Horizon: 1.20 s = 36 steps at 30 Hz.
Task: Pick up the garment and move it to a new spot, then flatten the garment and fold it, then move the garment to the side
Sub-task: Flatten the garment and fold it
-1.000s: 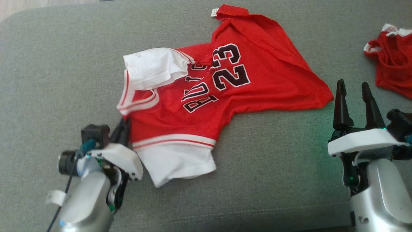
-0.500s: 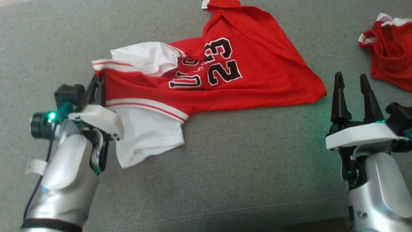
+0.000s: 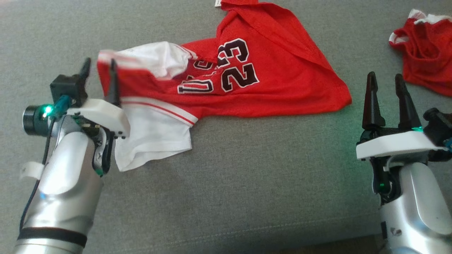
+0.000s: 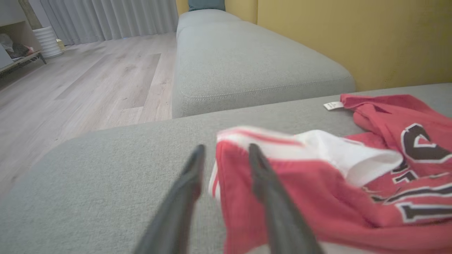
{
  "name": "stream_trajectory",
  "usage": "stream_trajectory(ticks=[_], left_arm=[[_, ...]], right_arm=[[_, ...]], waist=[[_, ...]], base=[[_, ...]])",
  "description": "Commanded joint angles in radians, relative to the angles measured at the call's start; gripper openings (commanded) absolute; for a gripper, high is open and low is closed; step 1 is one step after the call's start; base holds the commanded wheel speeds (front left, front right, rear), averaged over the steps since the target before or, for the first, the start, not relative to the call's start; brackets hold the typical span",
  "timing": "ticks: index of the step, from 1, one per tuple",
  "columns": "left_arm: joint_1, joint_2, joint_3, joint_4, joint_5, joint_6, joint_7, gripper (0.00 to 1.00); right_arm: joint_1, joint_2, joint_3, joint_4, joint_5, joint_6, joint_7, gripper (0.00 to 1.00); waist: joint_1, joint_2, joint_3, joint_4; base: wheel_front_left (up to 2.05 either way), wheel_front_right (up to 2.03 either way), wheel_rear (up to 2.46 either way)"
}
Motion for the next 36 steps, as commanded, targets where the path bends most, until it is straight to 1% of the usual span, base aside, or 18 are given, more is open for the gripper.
stream_trajectory(ticks=[1, 4, 8, 10, 15, 23, 24, 27, 31, 36], left_arm=[[-0.024, 0.032, 0.047, -0.045, 0.011, -0.006, -0.012, 1.00], [0.010, 0.024, 0.058, -0.091, 0.020, -0.023, -0.012, 1.00], [0.080, 0.006, 0.080, -0.175, 0.026, -0.036, -0.012, 1.00], [0.101, 0.001, 0.084, -0.199, 0.028, -0.038, -0.012, 1.00], [0.224, -0.025, 0.106, -0.322, 0.035, -0.045, -0.012, 1.00], [0.455, -0.062, 0.132, -0.479, 0.033, -0.032, -0.012, 1.00], [0.512, -0.073, 0.138, -0.502, 0.028, -0.026, -0.012, 1.00], [0.585, -0.087, 0.138, -0.530, 0.024, -0.016, -0.012, 1.00], [0.648, -0.096, 0.136, -0.550, 0.023, -0.010, -0.012, 1.00], [0.681, -0.104, 0.134, -0.565, 0.031, -0.009, -0.012, 1.00]], right_arm=[[-0.024, -0.002, 0.022, -0.035, 0.000, 0.007, -0.010, 1.00], [-0.017, -0.002, 0.022, -0.032, -0.007, 0.007, -0.023, 1.00], [-0.009, -0.002, 0.041, -0.039, -0.031, 0.007, -0.051, 1.00], [-0.005, -0.002, 0.045, -0.038, -0.034, 0.007, -0.055, 1.00], [0.016, -0.002, 0.074, -0.023, -0.044, 0.007, -0.066, 1.00], [0.070, -0.002, 0.124, 0.010, -0.063, 0.007, -0.076, 1.00], [0.089, -0.002, 0.141, 0.021, -0.059, 0.007, -0.078, 1.00], [0.115, -0.002, 0.156, 0.031, -0.062, 0.007, -0.081, 1.00], [0.137, -0.002, 0.163, 0.034, -0.062, 0.007, -0.083, 1.00], [0.153, -0.002, 0.154, 0.034, -0.069, 0.007, -0.085, 1.00]], waist=[[0.0000, 0.0000, -0.007, 0.005], [0.0000, 0.0000, -0.026, 0.018], [0.0000, 0.0000, -0.060, 0.038], [0.0000, 0.0000, -0.071, 0.044], [0.0000, 0.0000, -0.130, 0.074], [0.0000, 0.0000, -0.222, 0.110], [0.0000, 0.0000, -0.244, 0.116], [0.0000, 0.0000, -0.269, 0.121], [0.0000, 0.0000, -0.285, 0.123], [0.0000, 0.0000, -0.298, 0.125]], base=[[0.00, 0.00, 0.00], [0.00, 0.00, 0.00], [0.00, 0.00, 0.00], [0.00, 0.00, 0.00], [0.00, 0.00, 0.00], [0.00, 0.00, 0.00], [0.00, 0.00, 0.00], [0.00, 0.00, 0.00], [0.00, 0.00, 0.00], [0.00, 0.00, 0.00]])
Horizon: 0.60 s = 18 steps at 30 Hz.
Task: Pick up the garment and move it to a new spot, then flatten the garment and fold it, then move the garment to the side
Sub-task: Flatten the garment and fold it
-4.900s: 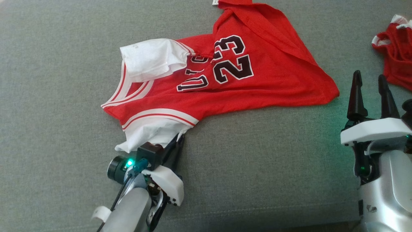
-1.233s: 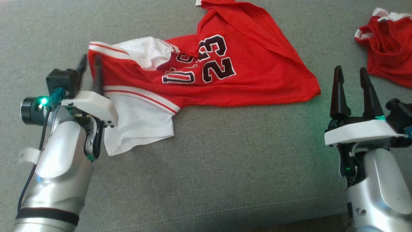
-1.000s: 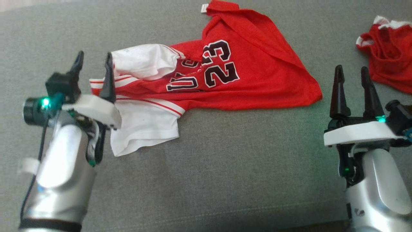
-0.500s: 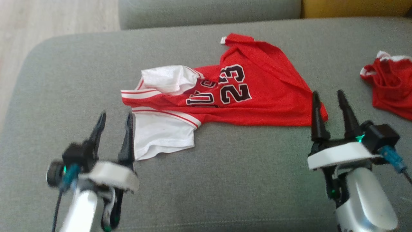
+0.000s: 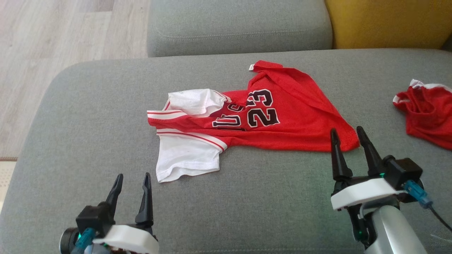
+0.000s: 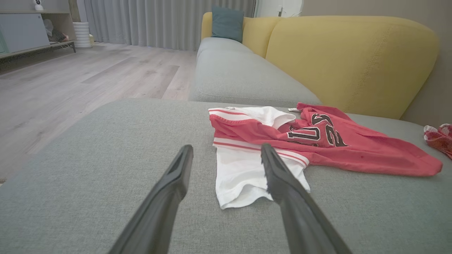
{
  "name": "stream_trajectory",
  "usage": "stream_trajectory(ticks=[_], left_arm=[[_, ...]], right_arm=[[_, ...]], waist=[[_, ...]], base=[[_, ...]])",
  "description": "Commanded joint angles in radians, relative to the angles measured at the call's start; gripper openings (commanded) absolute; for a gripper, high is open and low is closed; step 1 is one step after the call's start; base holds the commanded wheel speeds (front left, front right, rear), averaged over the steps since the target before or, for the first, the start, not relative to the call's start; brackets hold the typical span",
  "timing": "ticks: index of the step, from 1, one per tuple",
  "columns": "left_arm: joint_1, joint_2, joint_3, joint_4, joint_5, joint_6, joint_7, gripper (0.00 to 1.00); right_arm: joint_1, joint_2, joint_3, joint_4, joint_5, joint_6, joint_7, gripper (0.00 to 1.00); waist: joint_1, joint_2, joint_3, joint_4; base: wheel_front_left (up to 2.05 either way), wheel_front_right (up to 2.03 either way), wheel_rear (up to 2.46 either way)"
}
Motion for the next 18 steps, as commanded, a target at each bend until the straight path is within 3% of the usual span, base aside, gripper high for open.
stream_trajectory(ticks=[1, 18], left_arm=[[-0.032, -0.003, 0.037, -0.039, 0.008, 0.007, -0.012, 1.00], [-0.018, -0.022, 0.074, -0.073, 0.020, 0.002, -0.012, 1.00]], right_arm=[[-0.012, -0.002, 0.016, -0.035, -0.011, 0.007, -0.013, 1.00], [0.062, -0.002, 0.004, -0.088, -0.034, 0.007, -0.014, 1.00]], waist=[[0.0000, -0.0001, -0.003, 0.000], [0.0000, -0.0001, -0.018, -0.031]], base=[[0.00, 0.00, 0.00], [0.00, 0.00, 0.00]])
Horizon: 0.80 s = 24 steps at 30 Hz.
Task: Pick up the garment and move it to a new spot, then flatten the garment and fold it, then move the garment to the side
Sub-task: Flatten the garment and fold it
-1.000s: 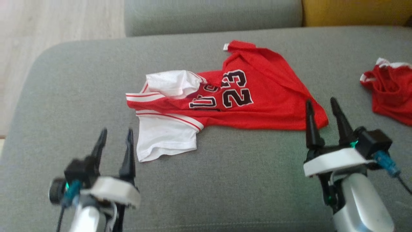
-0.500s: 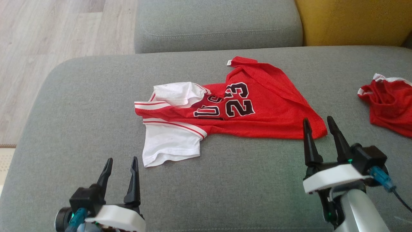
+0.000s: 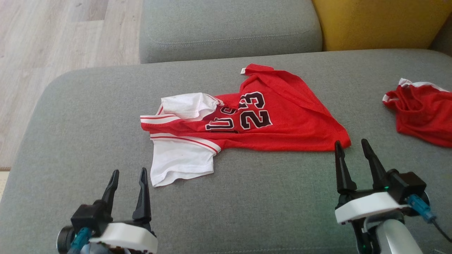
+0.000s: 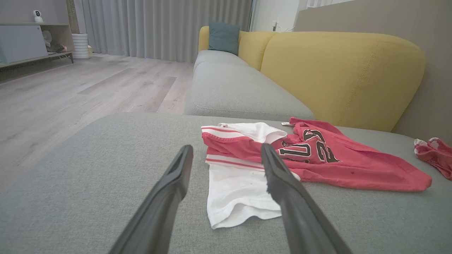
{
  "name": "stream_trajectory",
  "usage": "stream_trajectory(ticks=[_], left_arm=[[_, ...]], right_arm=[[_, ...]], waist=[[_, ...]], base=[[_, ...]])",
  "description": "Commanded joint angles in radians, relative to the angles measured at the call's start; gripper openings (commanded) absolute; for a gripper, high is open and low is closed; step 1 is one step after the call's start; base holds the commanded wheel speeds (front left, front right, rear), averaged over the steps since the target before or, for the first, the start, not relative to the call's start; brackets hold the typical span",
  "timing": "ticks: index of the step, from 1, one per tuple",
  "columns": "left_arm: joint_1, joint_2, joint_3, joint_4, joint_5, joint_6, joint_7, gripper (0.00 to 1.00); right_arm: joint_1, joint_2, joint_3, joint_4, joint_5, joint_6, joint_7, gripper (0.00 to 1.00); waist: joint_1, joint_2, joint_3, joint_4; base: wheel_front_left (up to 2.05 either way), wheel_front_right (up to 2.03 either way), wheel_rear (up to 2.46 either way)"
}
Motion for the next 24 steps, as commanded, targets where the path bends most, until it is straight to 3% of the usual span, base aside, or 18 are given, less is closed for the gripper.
stream_trajectory(ticks=[1, 24], left_arm=[[-0.022, 0.000, 0.045, -0.038, 0.010, 0.003, -0.012, 1.00], [-0.016, -0.020, 0.079, -0.032, 0.026, -0.009, -0.012, 1.00]], right_arm=[[-0.017, -0.002, 0.029, -0.036, -0.008, 0.007, -0.014, 1.00], [-0.022, -0.002, 0.032, -0.028, -0.012, 0.007, -0.014, 1.00]], waist=[[0.0000, -0.0001, 0.000, -0.003], [0.0000, -0.0001, -0.003, -0.005]], base=[[0.00, 0.00, 0.00], [0.00, 0.00, 0.00]])
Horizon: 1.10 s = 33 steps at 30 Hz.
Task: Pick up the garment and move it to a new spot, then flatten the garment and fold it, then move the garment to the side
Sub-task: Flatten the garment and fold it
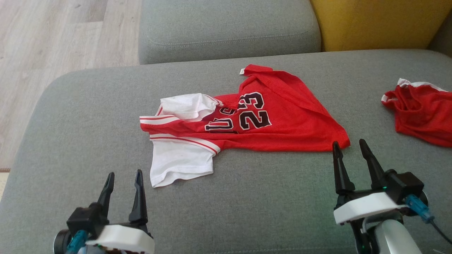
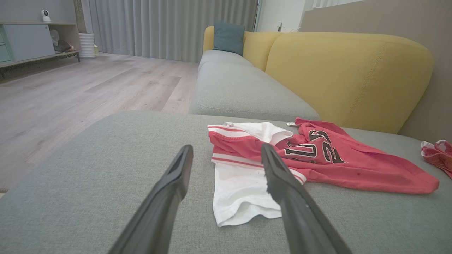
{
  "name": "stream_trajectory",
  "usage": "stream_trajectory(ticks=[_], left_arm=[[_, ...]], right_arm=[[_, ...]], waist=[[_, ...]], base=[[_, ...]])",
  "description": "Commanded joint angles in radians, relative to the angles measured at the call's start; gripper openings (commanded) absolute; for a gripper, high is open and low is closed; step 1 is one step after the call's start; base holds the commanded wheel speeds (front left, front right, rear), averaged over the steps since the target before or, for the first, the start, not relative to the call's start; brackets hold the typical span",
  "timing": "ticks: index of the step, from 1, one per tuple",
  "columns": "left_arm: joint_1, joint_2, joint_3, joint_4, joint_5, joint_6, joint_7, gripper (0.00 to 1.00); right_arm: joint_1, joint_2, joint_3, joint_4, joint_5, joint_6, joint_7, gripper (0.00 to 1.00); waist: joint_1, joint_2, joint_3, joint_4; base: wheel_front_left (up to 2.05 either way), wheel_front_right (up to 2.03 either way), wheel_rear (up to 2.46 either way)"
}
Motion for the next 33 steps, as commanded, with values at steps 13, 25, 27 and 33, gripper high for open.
stream_trajectory(ticks=[13, 25, 27, 33], left_arm=[[-0.078, -0.014, 0.013, 0.080, -0.052, -0.025, 0.084, 1.00], [-0.233, -0.019, 0.035, 0.236, -0.147, -0.033, 0.194, 1.00], [-0.254, -0.020, 0.045, 0.263, -0.161, -0.027, 0.201, 1.00], [-0.296, -0.018, 0.065, 0.333, -0.176, -0.008, 0.200, 1.00]], right_arm=[[-0.035, -0.002, 0.030, -0.032, -0.010, 0.007, -0.014, 1.00], [-0.101, -0.002, 0.021, -0.063, -0.027, 0.007, -0.014, 1.00], [-0.112, -0.002, 0.017, -0.068, -0.028, 0.007, -0.014, 1.00], [-0.126, -0.002, 0.016, -0.077, -0.026, 0.007, -0.014, 1.00]], waist=[[0.0000, -0.0001, 0.036, -0.015], [0.0000, -0.0001, 0.161, -0.046], [0.0000, -0.0001, 0.179, -0.050], [0.0000, -0.0001, 0.214, -0.060]], base=[[0.00, 0.00, 0.00], [0.00, 0.00, 0.00], [0.00, 0.00, 0.00], [0.00, 0.00, 0.00]])
